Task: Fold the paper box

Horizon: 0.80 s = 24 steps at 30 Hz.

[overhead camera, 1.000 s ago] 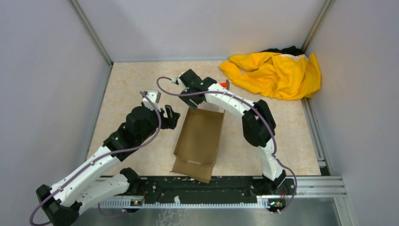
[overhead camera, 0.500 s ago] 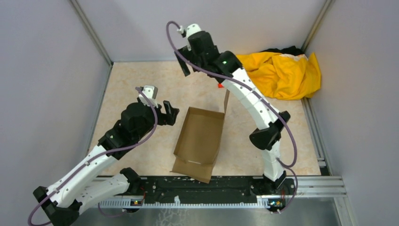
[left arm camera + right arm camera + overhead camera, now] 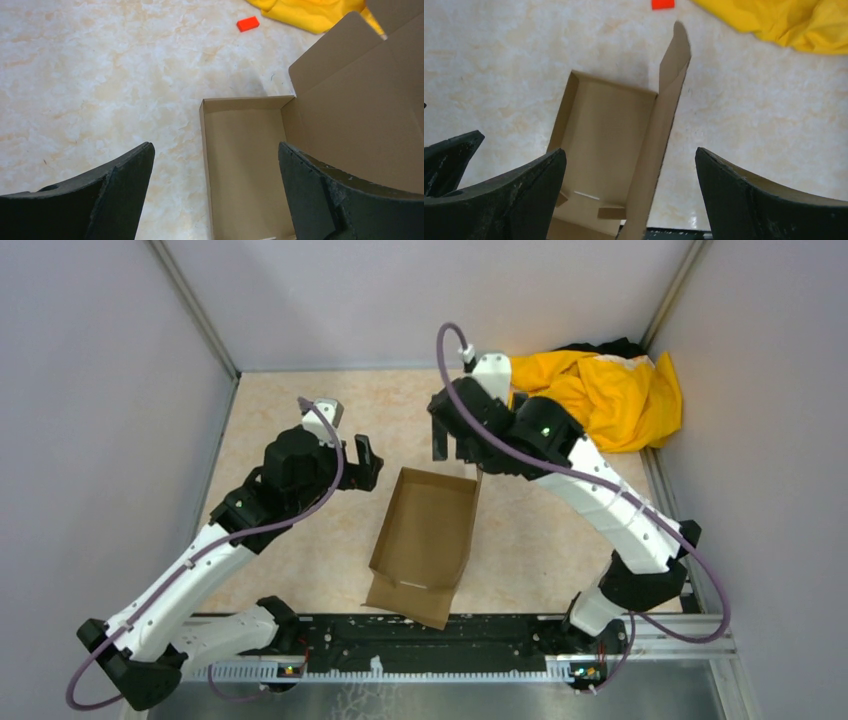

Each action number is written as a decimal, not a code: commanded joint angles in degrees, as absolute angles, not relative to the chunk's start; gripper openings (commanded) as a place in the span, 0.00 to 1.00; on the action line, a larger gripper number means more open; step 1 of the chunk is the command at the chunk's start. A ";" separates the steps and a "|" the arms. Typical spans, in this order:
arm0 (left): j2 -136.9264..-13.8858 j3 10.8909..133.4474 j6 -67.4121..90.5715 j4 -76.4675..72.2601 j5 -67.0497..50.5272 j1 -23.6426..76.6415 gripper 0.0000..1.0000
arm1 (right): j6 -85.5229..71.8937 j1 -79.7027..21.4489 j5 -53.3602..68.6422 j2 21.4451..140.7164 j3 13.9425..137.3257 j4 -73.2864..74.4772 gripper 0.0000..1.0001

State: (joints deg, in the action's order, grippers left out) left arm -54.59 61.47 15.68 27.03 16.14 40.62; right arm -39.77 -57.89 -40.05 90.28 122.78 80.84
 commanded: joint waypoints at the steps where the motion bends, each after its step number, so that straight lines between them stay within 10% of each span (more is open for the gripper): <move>1: -57.56 62.76 14.37 29.88 10.36 37.78 0.99 | -54.25 -61.94 -41.91 90.04 115.88 85.36 0.99; 24: -55.22 57.46 15.10 30.50 5.27 35.18 0.99 | -63.79 -63.81 -44.34 85.11 98.83 85.84 0.91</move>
State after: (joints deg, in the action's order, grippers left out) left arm -55.86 57.45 15.35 30.15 5.89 35.46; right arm -63.05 -63.59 -42.28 87.92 98.63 85.62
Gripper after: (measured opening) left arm 0.987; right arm 0.925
